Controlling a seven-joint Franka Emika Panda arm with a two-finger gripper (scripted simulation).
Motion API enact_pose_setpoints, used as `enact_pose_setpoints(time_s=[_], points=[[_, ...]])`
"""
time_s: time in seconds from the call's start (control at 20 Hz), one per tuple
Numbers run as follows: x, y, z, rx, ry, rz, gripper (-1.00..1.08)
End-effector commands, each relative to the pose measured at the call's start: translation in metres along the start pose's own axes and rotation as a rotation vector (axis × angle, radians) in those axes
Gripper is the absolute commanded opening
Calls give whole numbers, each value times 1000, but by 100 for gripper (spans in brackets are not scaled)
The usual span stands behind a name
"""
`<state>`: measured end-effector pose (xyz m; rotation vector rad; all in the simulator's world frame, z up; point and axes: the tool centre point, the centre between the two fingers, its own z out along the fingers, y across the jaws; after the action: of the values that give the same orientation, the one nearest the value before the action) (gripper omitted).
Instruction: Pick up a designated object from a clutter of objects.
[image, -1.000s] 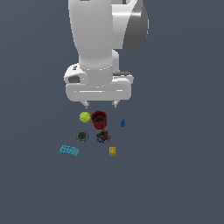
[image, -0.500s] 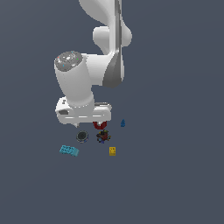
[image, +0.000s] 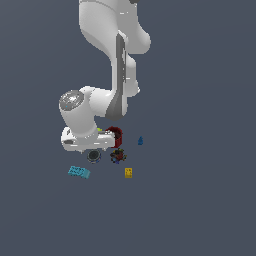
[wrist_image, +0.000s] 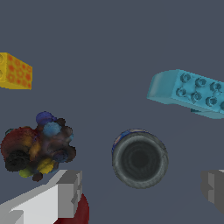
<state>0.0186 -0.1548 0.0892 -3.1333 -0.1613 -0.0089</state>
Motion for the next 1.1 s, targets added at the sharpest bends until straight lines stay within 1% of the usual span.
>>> enact_pose_setpoints(time_s=[0.0,0.25,0.55,1.05], points=[[-5,7,13,-2,-2,-6,100],[-10,13,25,-4,-6,-10,100],[-10,12,29,-3,-7,-8,100],[-11,13,71,-4,-6,-10,100]])
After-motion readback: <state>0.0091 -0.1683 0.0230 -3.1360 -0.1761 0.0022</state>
